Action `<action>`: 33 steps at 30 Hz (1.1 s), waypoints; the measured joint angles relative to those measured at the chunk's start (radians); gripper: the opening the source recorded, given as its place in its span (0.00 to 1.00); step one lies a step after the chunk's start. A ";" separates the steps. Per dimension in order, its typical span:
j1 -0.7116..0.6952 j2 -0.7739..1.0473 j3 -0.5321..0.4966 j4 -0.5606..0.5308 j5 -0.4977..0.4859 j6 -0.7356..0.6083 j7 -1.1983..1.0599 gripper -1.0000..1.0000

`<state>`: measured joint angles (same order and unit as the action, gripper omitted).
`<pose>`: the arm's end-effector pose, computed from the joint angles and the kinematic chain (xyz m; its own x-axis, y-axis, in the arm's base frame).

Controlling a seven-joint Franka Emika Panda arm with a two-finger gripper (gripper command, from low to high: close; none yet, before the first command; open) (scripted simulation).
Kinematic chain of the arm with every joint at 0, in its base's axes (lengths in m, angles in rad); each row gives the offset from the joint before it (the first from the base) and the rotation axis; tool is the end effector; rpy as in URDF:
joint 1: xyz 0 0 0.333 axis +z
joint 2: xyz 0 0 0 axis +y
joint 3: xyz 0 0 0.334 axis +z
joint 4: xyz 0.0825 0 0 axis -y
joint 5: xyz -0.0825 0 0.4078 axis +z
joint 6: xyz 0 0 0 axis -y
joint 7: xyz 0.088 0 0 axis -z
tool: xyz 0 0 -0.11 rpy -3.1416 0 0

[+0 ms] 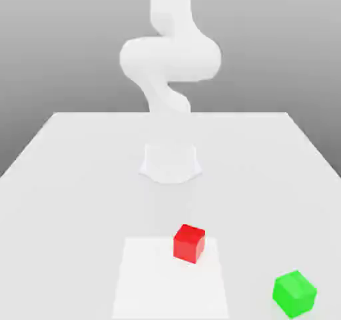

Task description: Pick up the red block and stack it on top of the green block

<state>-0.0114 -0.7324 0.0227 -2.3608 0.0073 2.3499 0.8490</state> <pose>0.3886 0.0074 0.6708 0.4999 -0.7446 0.4423 -0.5603 -0.6675 -0.4905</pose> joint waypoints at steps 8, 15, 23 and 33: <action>-0.036 0.261 0.083 -0.224 0.020 0.189 0.191 0.50; -0.060 0.515 0.153 -0.432 0.036 0.368 0.376 0.50; -0.016 0.864 0.092 -0.497 -0.100 0.639 0.569 0.50; 0.015 0.903 0.057 -0.492 -0.119 0.674 0.584 0.00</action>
<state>0.0033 0.1709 0.0800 -2.8525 -0.1114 3.0241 1.4327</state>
